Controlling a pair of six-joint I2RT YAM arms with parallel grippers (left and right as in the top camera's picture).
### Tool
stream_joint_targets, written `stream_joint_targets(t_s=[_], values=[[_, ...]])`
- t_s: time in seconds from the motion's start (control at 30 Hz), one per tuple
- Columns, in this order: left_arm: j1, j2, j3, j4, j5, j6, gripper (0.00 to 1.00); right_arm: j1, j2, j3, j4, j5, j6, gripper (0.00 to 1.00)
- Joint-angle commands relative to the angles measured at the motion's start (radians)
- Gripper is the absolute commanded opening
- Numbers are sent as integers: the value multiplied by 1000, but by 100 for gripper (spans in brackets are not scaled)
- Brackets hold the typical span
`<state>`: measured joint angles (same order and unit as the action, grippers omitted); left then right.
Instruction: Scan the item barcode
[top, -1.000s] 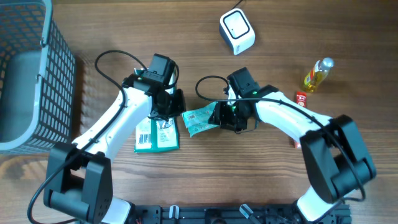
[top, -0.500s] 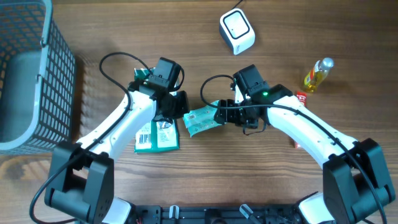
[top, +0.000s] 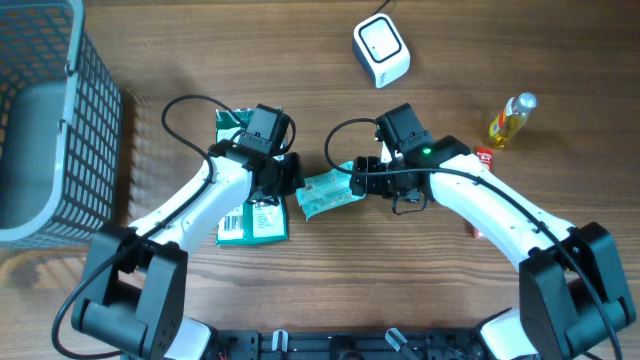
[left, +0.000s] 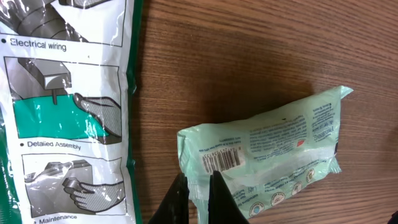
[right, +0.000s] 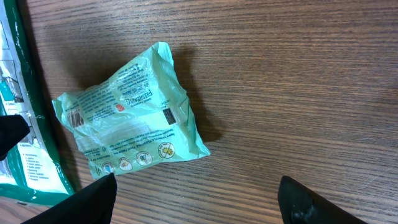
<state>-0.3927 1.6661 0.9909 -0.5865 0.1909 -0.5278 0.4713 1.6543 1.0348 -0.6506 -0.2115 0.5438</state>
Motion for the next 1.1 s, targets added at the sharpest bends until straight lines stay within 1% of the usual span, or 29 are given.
stream_joint_targets(t_s=[0.0,0.2,0.57,0.67,0.73,0.8,0.87,0.93,1.07], values=[[-16,7,-10,9,2,-12,4,-4,-8,-12,4,20,-9,83],[-56,62,-10,61,1,-13,4,-4,-8,-12,10,20,-9,84],[-55,165,-10,82,-14,-12,4,-4,-8,-12,10,0,-9,84],[-55,183,-10,84,-15,-12,4,-4,-6,-17,11,0,16,84],[-55,183,-10,87,-15,-12,4,-4,-2,-29,35,-19,17,84],[-55,183,-10,86,-15,-12,4,-4,14,-53,90,-79,19,84],[-55,183,-10,86,-15,-12,4,-4,37,-84,152,-116,60,84],[-55,183,-10,86,-15,-11,4,-4,69,-113,214,-145,117,82],[-55,183,-10,86,-18,-11,4,-4,124,-145,324,-234,175,69]])
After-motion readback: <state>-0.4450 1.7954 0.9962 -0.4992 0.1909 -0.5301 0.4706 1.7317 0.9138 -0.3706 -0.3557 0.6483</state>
